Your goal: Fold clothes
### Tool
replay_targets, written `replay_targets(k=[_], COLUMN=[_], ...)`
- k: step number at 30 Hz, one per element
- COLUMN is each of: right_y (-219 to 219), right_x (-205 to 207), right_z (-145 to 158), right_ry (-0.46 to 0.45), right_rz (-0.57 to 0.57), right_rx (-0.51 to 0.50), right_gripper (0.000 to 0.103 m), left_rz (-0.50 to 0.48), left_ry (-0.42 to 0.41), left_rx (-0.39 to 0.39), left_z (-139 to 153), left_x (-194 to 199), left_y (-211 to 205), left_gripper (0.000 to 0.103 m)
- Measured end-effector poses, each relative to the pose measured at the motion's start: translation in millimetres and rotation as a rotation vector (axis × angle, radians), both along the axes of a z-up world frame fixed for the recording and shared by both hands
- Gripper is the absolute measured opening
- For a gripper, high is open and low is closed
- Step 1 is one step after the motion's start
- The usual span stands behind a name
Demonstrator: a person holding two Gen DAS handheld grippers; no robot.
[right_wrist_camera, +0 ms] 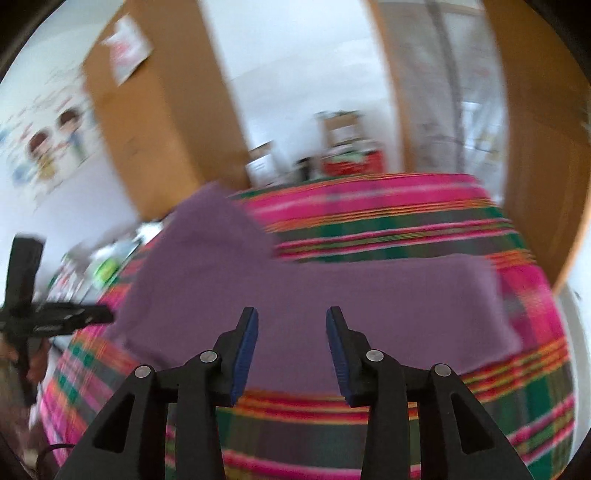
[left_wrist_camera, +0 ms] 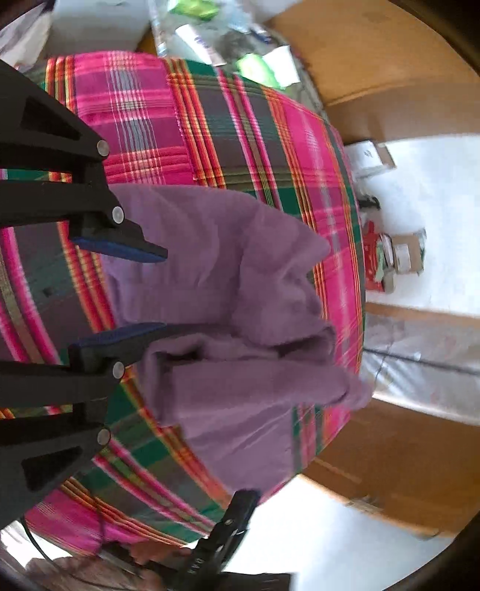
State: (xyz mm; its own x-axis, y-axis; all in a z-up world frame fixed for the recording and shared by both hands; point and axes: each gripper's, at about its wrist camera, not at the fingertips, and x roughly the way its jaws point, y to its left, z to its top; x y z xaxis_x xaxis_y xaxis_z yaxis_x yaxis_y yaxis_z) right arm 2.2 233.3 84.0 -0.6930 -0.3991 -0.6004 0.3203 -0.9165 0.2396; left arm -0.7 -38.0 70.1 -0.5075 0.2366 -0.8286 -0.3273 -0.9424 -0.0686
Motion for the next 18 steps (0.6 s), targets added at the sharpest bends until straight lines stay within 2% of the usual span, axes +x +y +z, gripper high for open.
replay_targets(k=[3, 6, 10, 14, 16, 18], right_y=[-29, -50, -69, -77, -79, -81], right_x=[2, 3, 2, 2, 1, 0], right_z=[-1, -3, -6, -8, -8, -7], right_ry=[-0.008, -0.012, -0.025, -0.033, -0.035, -0.035], right_rz=[0.088, 0.132, 0.152, 0.159, 0.156, 0.154], right_rx=[0.006, 0.002, 0.011, 0.003, 0.008, 0.007], right_gripper=[0.044, 0.046, 0.046, 0.046, 0.046, 0.046], left_rz=[-0.044, -0.05, -0.016, -0.027, -0.03, -0.022], left_ry=[-0.007, -0.003, 0.004, 0.012, -0.002, 0.0], left_rx=[-0.028, -0.107, -0.169, -0.214, -0.219, -0.183], left_z=[-8, -20, -31, -39, -42, -41], left_x=[7, 8, -4, -12, -13, -14], left_y=[11, 21, 24, 29, 30, 25], left_gripper=[0.035, 0.035, 0.035, 0.036, 0.037, 0.033])
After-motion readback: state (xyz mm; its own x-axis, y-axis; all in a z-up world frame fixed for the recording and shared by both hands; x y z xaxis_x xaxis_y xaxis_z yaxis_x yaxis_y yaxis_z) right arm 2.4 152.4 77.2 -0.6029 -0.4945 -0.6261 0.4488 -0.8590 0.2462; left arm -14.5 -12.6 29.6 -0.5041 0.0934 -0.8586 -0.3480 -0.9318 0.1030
